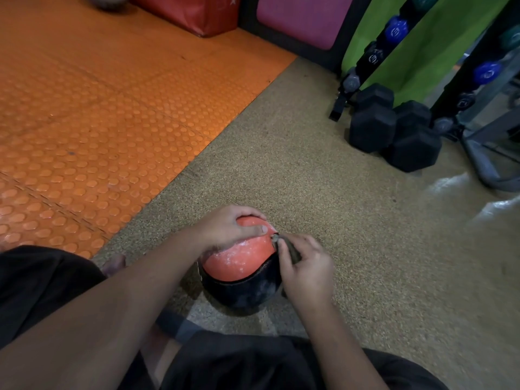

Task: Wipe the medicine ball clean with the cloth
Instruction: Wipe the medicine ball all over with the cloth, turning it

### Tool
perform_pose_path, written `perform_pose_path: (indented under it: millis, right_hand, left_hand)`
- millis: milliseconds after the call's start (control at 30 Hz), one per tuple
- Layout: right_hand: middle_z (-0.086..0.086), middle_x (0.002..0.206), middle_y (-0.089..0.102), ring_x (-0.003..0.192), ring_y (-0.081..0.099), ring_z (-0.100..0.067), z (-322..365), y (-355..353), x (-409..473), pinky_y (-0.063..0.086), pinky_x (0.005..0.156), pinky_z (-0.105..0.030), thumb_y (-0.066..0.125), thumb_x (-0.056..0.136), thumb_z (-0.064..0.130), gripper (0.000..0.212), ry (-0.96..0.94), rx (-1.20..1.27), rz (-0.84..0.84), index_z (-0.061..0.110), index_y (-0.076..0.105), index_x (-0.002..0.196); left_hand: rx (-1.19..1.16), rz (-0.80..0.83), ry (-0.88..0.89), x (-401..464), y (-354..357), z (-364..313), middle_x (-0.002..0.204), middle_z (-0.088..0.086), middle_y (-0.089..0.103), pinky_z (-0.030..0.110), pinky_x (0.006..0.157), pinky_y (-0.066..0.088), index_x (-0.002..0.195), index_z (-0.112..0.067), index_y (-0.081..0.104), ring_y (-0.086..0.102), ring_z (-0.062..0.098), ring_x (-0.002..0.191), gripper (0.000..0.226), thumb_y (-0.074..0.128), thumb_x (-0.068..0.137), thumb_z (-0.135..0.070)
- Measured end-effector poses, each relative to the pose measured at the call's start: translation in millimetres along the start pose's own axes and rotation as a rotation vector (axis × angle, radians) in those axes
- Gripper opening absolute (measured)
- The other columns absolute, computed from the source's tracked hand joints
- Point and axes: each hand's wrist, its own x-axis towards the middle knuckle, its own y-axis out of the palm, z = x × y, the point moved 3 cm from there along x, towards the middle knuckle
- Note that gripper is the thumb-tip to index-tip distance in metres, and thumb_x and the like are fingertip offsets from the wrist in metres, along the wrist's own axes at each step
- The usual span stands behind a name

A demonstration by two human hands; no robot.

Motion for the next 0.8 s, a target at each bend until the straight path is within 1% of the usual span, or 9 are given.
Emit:
perform_pose_path:
  millis: [100, 233, 300, 400, 433, 500, 567, 633, 800]
  right_hand:
    - [0.005, 0.099, 0.071, 0.082, 0.066, -0.012, 18.2, 2.3, -14.5, 0.058, 0.068, -0.036, 0.069, 0.095, 0.024, 0.018, -0.099, -0.004, 0.002, 0.022, 0.078, 0.110]
    - [0.007, 0.107, 0.065, 0.087, 0.064, -0.018, 42.7, 8.4, -43.7, 0.056, 0.063, -0.038, 0.063, 0.100, 0.033, 0.021, -0.400, -0.083, 0.254, 0.030, 0.071, 0.119]
    - [0.008, 0.102, 0.063, 0.086, 0.064, -0.015, 29.1, 7.1, -29.9, 0.056, 0.065, -0.038, 0.065, 0.099, 0.031, 0.018, -0.294, -0.036, 0.187, 0.031, 0.073, 0.115]
    - [0.007, 0.092, 0.062, 0.082, 0.062, -0.004, 0.7, 2.9, -3.9, 0.056, 0.071, -0.038, 0.073, 0.094, 0.020, 0.015, 0.058, 0.104, -0.034, 0.024, 0.079, 0.107]
    - [0.007, 0.091, 0.061, 0.082, 0.061, -0.003, -0.1, 3.3, -3.8, 0.055, 0.072, -0.037, 0.074, 0.093, 0.017, 0.016, 0.086, 0.130, -0.053, 0.021, 0.080, 0.108]
    - [0.006, 0.090, 0.058, 0.076, 0.059, -0.005, 14.9, 6.2, -14.6, 0.054, 0.066, -0.034, 0.071, 0.095, 0.020, 0.019, -0.035, 0.109, 0.011, 0.018, 0.079, 0.112]
    - [0.006, 0.091, 0.057, 0.069, 0.058, -0.012, 31.1, 8.2, -33.0, 0.053, 0.056, -0.036, 0.066, 0.099, 0.029, 0.020, -0.210, 0.013, 0.137, 0.023, 0.075, 0.116]
    - [0.005, 0.091, 0.058, 0.067, 0.060, -0.015, 28.9, 6.6, -32.7, 0.053, 0.053, -0.037, 0.065, 0.100, 0.032, 0.019, -0.281, -0.042, 0.169, 0.028, 0.074, 0.115]
    - [0.007, 0.093, 0.062, 0.075, 0.061, -0.008, 8.8, -0.6, -3.4, 0.055, 0.062, -0.036, 0.072, 0.094, 0.020, 0.013, -0.035, 0.030, -0.071, 0.020, 0.078, 0.104]
  left_hand:
    - [-0.032, -0.009, -0.018, 3.9, 0.8, 2.7, 0.125, -0.023, 0.069, 0.045, 0.106, 0.052, 0.116, -0.056, 0.070, 0.065, 0.010, 0.115, 0.063, 0.062, 0.063, -0.088]
    - [-0.087, -0.075, -0.062, 4.9, -1.2, 2.7, 0.123, -0.019, 0.071, 0.042, 0.107, 0.050, 0.107, -0.057, 0.073, 0.065, 0.011, 0.114, 0.057, 0.061, 0.060, -0.086]
    - [-0.103, -0.106, -0.102, 8.3, -0.6, 1.1, 0.123, -0.017, 0.071, 0.042, 0.107, 0.050, 0.105, -0.058, 0.073, 0.065, 0.014, 0.114, 0.056, 0.061, 0.058, -0.087]
    - [-0.085, -0.102, -0.182, 12.2, 0.2, -5.1, 0.125, -0.016, 0.069, 0.043, 0.102, 0.050, 0.106, -0.054, 0.074, 0.064, 0.018, 0.113, 0.056, 0.062, 0.061, -0.085]
    - [-0.073, -0.099, -0.195, 13.9, 0.9, -8.7, 0.125, -0.016, 0.069, 0.042, 0.101, 0.049, 0.105, -0.054, 0.075, 0.063, 0.018, 0.113, 0.056, 0.061, 0.060, -0.085]
    - [-0.048, -0.118, -0.221, 16.5, 2.1, -13.9, 0.125, -0.015, 0.070, 0.041, 0.102, 0.049, 0.102, -0.053, 0.076, 0.063, 0.019, 0.114, 0.060, 0.060, 0.055, -0.086]
    - [-0.017, -0.148, -0.249, 17.0, 4.3, -16.4, 0.124, -0.014, 0.071, 0.042, 0.104, 0.050, 0.102, -0.053, 0.076, 0.063, 0.020, 0.113, 0.064, 0.056, 0.051, -0.087]
    - [0.008, -0.173, -0.269, 16.0, 7.7, -19.0, 0.122, -0.012, 0.072, 0.041, 0.101, 0.052, 0.104, -0.051, 0.076, 0.066, 0.021, 0.110, 0.065, 0.056, 0.054, -0.086]
    - [0.131, -0.242, -0.302, 13.7, 11.9, -27.1, 0.127, -0.005, 0.073, 0.035, 0.091, 0.053, 0.119, -0.042, 0.075, 0.068, 0.027, 0.112, 0.049, 0.064, 0.084, -0.075]
